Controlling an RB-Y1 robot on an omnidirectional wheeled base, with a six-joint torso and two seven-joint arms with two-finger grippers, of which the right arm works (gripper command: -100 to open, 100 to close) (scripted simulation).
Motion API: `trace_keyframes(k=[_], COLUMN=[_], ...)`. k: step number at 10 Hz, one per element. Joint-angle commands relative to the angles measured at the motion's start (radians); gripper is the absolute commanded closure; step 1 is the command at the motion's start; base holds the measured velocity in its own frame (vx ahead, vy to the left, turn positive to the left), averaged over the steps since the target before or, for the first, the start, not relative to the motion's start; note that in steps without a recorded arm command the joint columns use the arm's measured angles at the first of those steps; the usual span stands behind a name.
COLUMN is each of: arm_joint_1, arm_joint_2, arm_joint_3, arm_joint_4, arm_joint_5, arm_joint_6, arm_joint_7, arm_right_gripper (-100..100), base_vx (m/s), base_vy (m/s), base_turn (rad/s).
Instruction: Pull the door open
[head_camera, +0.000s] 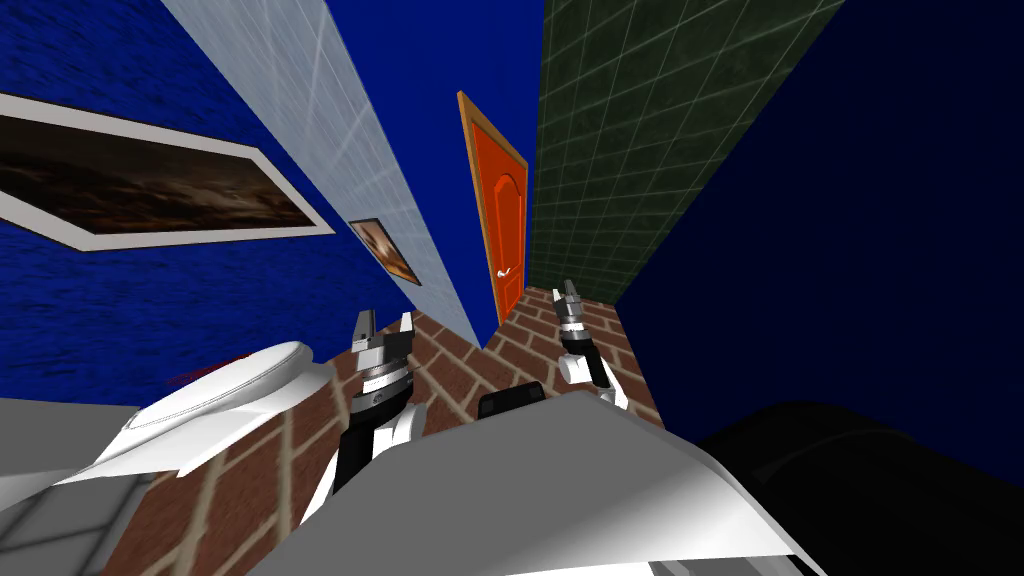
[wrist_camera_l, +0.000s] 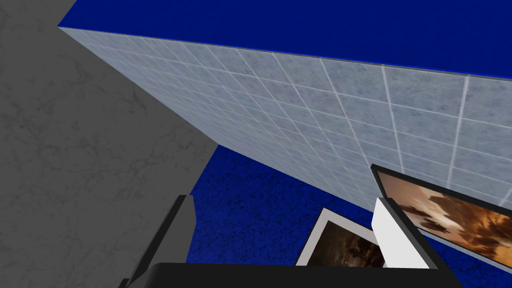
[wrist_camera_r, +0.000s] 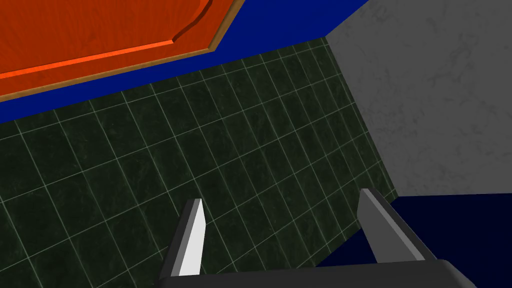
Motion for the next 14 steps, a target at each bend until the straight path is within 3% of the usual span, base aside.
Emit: trace_keyframes(k=[1, 6, 14], arm_joint_1=[-0.010, -0.038, -0.104], arm_joint_2=[-0.011, -0.041, -0.106], arm_joint_3=[0.002, 0.007, 0.019], arm_joint_4=[0.028, 0.109, 0.300], arm_joint_5=[-0.002, -0.007, -0.019], arm_joint_6=[-0.008, -0.032, -0.087], arm_joint_7=[-0.005, -0.019, -0.051], arm_right_gripper=[-100, -100, -100], base_vx=[0.054, 0.073, 0.085], base_vy=[-0.029, -0.042, -0.061], base_turn=[0.099, 0.103, 0.133])
